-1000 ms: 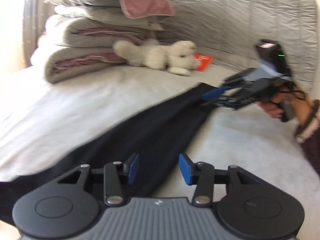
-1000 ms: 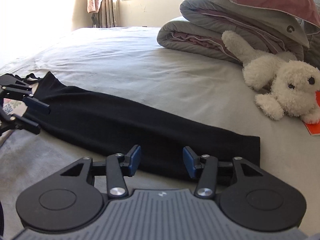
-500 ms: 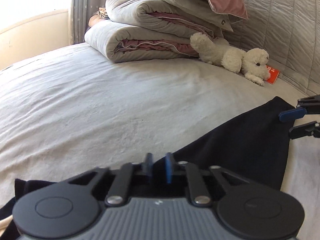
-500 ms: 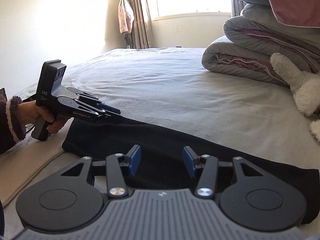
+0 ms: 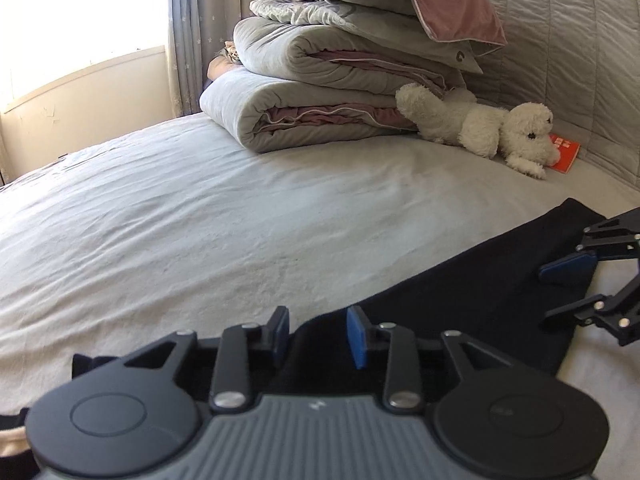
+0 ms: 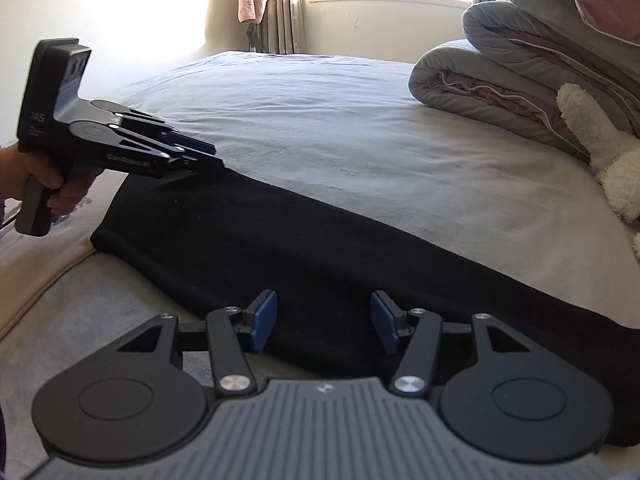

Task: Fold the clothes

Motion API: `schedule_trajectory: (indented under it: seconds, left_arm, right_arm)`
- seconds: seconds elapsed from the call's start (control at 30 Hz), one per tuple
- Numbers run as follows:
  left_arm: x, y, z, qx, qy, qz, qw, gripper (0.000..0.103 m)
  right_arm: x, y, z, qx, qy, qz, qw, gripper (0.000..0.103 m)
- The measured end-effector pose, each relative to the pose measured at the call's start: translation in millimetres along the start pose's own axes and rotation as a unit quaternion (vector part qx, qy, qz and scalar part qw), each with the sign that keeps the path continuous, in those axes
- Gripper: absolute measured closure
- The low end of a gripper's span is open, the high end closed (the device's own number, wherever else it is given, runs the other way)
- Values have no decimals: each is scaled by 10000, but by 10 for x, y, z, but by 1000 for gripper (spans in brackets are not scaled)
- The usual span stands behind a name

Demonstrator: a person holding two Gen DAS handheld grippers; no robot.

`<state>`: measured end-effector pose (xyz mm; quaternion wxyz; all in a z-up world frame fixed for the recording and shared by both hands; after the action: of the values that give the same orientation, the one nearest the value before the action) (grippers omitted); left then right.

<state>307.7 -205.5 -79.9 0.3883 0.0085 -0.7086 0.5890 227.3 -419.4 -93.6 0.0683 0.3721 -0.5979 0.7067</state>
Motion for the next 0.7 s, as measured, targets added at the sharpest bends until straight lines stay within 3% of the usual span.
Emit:
schedule_trajectory:
  seconds: [0.1, 0.2, 0.3, 0.57, 0.7]
  left_arm:
    - [181, 116, 124, 102, 191, -100, 9997, 67]
    - [390, 222, 217, 90, 288, -158, 9994, 67]
    - [577, 328, 310, -36, 420, -220, 9989, 77]
    - [706, 578, 548, -454, 39, -463, 9979, 75]
    - [755, 696, 659, -641, -193, -586, 9960, 71]
  right_arm:
    - [-3, 38, -17, 168, 133, -52, 9998, 36]
    - [63, 38, 8, -197, 353, -124, 9991, 34]
    - [193, 30, -57, -399, 382, -173, 9983, 34]
    - [405, 221, -542, -1397, -638, -247, 9878, 38]
    - [356, 138, -559, -2476, -1054, -143, 9630, 38]
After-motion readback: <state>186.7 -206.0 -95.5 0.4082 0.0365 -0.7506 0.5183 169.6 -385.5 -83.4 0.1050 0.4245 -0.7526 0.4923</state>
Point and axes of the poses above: each gripper's, at about its wrist camera, not at the fingertips, and x roughly against the way its jaws point, z to its right, y to its underside, the point moved 7 cm from there along -x, roughly the way its jaws point, and after that the axes turned 3 degrees about y, right-handed, at the moved point
